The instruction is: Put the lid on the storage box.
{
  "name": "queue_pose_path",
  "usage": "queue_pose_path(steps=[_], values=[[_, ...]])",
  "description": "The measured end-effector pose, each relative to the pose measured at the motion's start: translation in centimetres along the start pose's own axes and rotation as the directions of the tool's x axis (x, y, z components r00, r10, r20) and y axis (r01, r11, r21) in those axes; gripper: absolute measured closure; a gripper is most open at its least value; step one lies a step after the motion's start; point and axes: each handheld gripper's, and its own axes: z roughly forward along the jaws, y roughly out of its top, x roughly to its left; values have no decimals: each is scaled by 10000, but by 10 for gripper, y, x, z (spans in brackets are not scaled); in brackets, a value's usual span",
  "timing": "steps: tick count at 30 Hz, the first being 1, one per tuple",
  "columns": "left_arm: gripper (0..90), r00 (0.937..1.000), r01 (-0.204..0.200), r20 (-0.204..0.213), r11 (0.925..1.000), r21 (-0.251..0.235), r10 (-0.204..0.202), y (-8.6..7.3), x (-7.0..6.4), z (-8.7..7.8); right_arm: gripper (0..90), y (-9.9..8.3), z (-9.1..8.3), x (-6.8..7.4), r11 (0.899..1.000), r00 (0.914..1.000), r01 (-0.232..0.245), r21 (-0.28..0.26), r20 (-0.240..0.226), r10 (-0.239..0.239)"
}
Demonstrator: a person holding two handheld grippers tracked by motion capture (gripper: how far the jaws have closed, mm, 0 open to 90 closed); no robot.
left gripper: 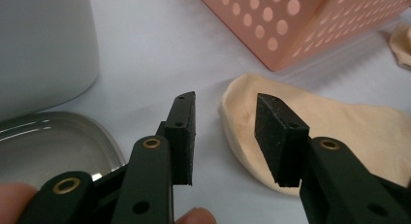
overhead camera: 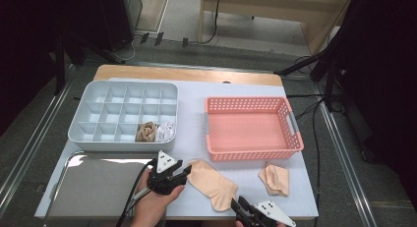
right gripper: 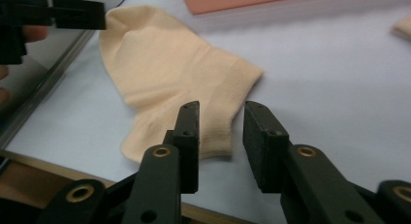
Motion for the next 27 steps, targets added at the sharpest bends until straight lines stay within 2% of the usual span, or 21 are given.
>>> queue_pose_path(steps=[3,6,8,10,12,13,18,19,21,24,27], values=[[633,9993,17,-379,9986,532,3,2,-1,7,732,-3,3,4,9997,9997,239,103,-28,-239],[784,9989,14,-470,9970,772,22,1,-1,12,827,-2,5,4,9985,9987,506,208,69,-508],[896,9994,131,-324,9972,734,-107,2,0,12,861,0,6,1,9985,9988,447,319,-196,-441],[900,9999,107,-37,9974,717,-105,2,2,10,874,3,4,-1,9975,9980,542,456,-339,-527],[900,9998,162,128,9976,673,-171,2,3,7,878,6,1,-4,9969,9971,704,358,-310,-693],[900,9990,242,356,9974,673,-266,1,4,5,879,9,0,-5,9968,9966,747,285,-364,-736],[900,9973,319,651,9987,406,-345,-4,1,-10,882,22,-7,-11,9880,9876,1547,-32,-248,-1548],[900,9975,245,651,9991,358,-268,-5,-1,-12,883,26,-7,-12,9778,9774,2095,-90,-272,-2097],[900,9972,280,690,9992,283,-299,-7,-3,-16,884,32,-8,-12,9662,9660,2570,-183,-248,-2574],[900,9962,498,710,9986,182,-510,-12,-3,-23,884,37,-5,-15,9659,9653,2582,-192,-360,-2587],[900,9953,504,805,9981,355,-531,-19,-6,-25,882,36,0,-19,9672,9666,2540,51,-366,-2536]])
